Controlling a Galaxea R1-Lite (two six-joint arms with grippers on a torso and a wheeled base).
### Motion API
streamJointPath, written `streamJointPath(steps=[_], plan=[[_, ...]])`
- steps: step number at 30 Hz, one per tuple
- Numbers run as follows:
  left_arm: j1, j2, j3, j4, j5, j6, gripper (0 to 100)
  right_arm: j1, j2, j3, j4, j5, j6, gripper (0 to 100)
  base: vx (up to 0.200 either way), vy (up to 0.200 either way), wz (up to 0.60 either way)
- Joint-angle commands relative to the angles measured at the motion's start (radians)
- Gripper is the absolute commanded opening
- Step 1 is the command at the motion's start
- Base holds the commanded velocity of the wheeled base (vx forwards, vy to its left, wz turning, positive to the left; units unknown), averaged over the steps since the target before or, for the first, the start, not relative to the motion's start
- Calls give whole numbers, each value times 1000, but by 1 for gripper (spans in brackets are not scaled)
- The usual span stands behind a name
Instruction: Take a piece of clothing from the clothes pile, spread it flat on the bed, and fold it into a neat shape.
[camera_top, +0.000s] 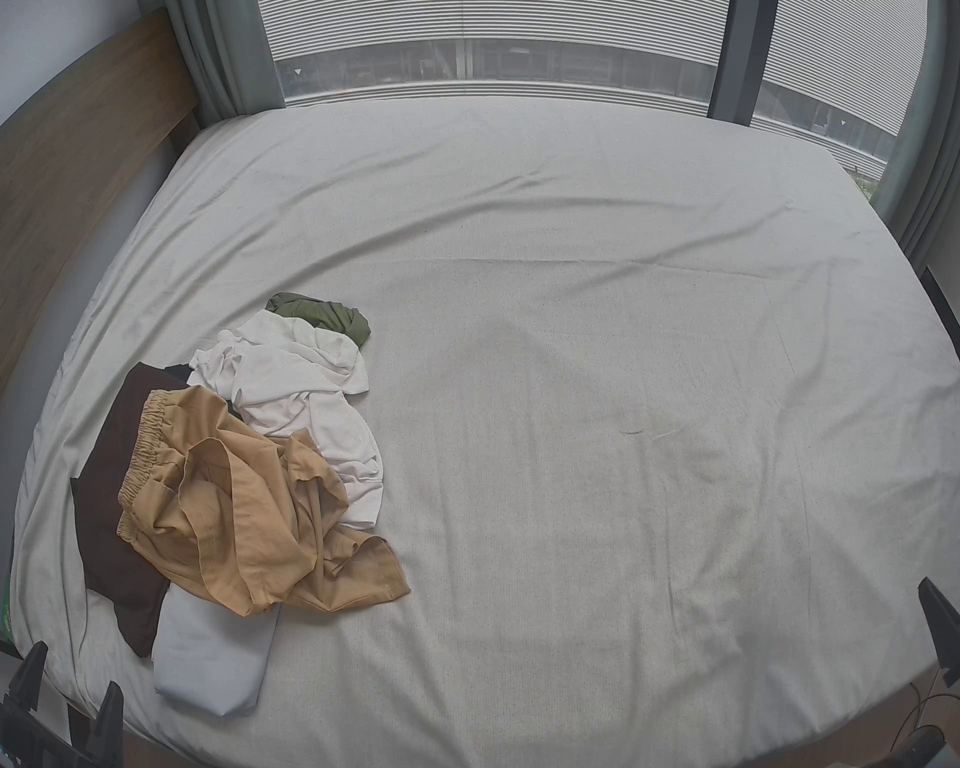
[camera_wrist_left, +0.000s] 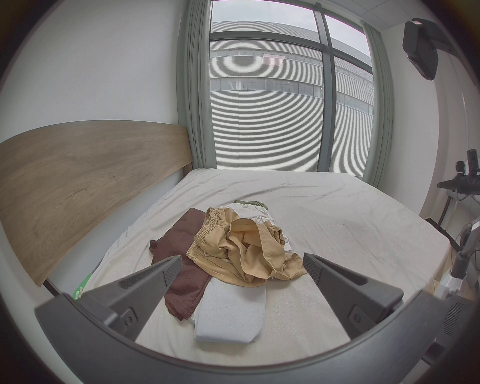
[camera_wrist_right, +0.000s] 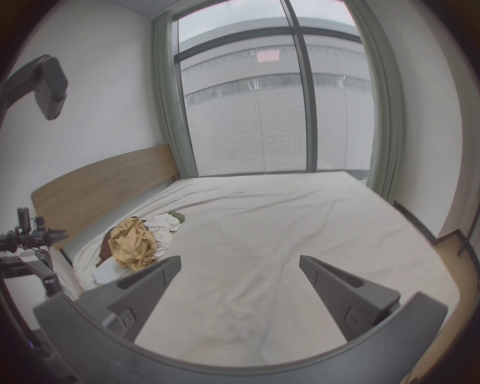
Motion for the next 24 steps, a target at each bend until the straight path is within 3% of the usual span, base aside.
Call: streamJointPath(steps=[1, 8, 16, 24], plan=[[1, -16, 18, 0, 0, -1, 100, 45, 105, -9, -9, 4, 29, 100, 0, 0, 0], [1, -16, 18, 0, 0, 0, 100, 102, 250, -74, -76, 12, 98, 100, 0, 0, 0], [1, -16, 18, 0, 0, 0, 100, 163, 407, -155, -78, 119, 181, 100, 0, 0, 0], [1, -16, 18, -2, -2, 2, 100, 281, 533, -178, -188, 145, 255, 100, 0, 0, 0]])
